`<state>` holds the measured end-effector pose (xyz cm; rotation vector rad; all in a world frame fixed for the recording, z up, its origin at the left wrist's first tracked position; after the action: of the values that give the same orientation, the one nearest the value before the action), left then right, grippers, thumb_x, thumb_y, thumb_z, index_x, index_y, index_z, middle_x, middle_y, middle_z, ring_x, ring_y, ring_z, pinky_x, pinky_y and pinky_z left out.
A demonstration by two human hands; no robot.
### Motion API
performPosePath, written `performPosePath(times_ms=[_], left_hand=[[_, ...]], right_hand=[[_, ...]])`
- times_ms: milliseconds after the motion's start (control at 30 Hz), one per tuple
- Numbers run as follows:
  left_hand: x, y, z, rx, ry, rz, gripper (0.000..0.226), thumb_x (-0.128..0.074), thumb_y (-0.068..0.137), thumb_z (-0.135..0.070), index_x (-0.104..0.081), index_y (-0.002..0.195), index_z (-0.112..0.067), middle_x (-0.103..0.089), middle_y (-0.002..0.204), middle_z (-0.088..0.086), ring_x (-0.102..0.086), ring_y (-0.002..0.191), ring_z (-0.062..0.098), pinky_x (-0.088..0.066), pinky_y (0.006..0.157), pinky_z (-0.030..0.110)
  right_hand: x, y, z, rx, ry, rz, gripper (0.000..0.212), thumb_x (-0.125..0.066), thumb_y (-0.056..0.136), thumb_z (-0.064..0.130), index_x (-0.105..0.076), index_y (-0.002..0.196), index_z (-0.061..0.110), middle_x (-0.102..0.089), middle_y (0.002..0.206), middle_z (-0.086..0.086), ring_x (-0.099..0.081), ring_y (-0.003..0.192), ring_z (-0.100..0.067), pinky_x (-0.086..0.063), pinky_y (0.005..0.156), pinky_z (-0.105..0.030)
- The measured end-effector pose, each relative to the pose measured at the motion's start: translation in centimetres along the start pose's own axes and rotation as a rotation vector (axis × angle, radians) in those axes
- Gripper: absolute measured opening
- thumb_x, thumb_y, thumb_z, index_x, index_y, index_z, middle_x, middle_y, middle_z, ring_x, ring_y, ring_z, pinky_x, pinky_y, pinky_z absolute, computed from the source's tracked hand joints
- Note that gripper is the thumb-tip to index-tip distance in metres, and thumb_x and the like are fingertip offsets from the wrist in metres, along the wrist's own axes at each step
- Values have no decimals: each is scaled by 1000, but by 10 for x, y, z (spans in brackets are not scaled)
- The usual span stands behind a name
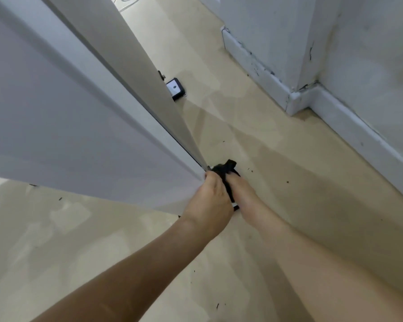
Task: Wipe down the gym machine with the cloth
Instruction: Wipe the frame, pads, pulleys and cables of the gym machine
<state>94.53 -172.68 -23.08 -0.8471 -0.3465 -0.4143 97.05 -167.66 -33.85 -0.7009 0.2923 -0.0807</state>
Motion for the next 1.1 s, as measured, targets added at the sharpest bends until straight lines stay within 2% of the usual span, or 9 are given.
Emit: performPosePath(times_ms=[133, 300, 400, 500, 600, 800, 867, 1000, 1100], left_hand=[[17, -12, 19, 52, -401, -230, 25, -45, 87, -20, -70, 88, -19, -64, 88, 0, -57, 83, 20, -45, 77, 29], [40, -22, 20, 17, -318, -402, 16, -58, 70, -9, -61, 57, -18, -57, 60, 4, -49, 58, 21, -41, 56, 28], [52, -25, 31, -1, -376, -456, 14, -62, 65, -9, -60, 53, -17, -57, 57, 5, -50, 55, 20, -39, 53, 26], [55, -28, 41, 27, -389, -350, 14, -58, 79, -14, -67, 68, -17, -65, 74, 7, -56, 74, 24, -38, 64, 31], [40, -22, 24, 61, -326, -188, 31, -32, 100, -15, -62, 108, -13, -56, 110, 12, -41, 107, 29, -28, 83, 40], [27, -24, 36, 183, -168, -76, 36, -24, 98, -14, -44, 123, 3, -47, 114, 20, -39, 105, 32, -31, 95, 43], [22, -24, 34, 196, -86, -31, 35, -25, 97, -17, -48, 117, 0, -50, 106, 17, -41, 104, 32, -31, 94, 43], [17, -20, 26, 183, -98, 6, 32, -30, 97, -21, -56, 108, -6, -45, 93, 16, -40, 101, 31, -30, 93, 44], [22, -21, 31, 194, -136, -122, 39, -24, 97, -13, -47, 124, 2, -47, 113, 21, -39, 111, 35, -32, 95, 43]], right_hand=[[-22, -20, -5, 45, 211, 45, 32, -54, 98, 21, -56, 66, 18, -56, 62, 2, -55, 56, -13, -44, 60, -28], [5, -32, 43, 287, 84, -52, 44, -66, 90, 18, -43, 56, 4, -34, 59, -5, -32, 62, -22, -27, 56, -36], [-9, -39, 71, 350, 169, 60, 33, -65, 91, 18, -59, 60, 12, -49, 57, 2, -45, 59, -13, -39, 56, -25], [-41, -36, 71, 243, 112, 270, 31, -56, 98, 26, -66, 69, 22, -54, 53, 18, -51, 50, 1, -41, 53, -8], [-41, -27, 47, 240, 14, 225, 27, -43, 103, 15, -52, 78, 21, -55, 48, 20, -52, 47, 4, -41, 51, -5], [-15, -16, 14, 218, -120, -59, 19, -48, 99, 19, -63, 103, 8, -67, 90, -7, -61, 88, -25, -50, 85, -40], [5, -21, -12, 141, -204, -177, 17, -50, 97, 18, -67, 97, 16, -68, 95, -6, -61, 91, -25, -50, 84, -38], [14, -41, -33, 40, -156, -222, 35, -52, 87, 7, -52, 54, 18, -51, 60, 2, -43, 59, -21, -35, 53, -26], [-10, -53, 22, 258, -151, -93, 31, -48, 94, 4, -59, 66, 12, -56, 63, -2, -53, 63, -21, -45, 61, -29]])
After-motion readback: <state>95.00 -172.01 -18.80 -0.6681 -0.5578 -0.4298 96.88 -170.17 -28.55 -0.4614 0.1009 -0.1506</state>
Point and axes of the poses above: each hand's wrist, its own y-axis towards the middle knuckle, its own x-axis out of the back of the hand, z = x × y, the point moved 10 cm from there along y, towards the middle knuckle
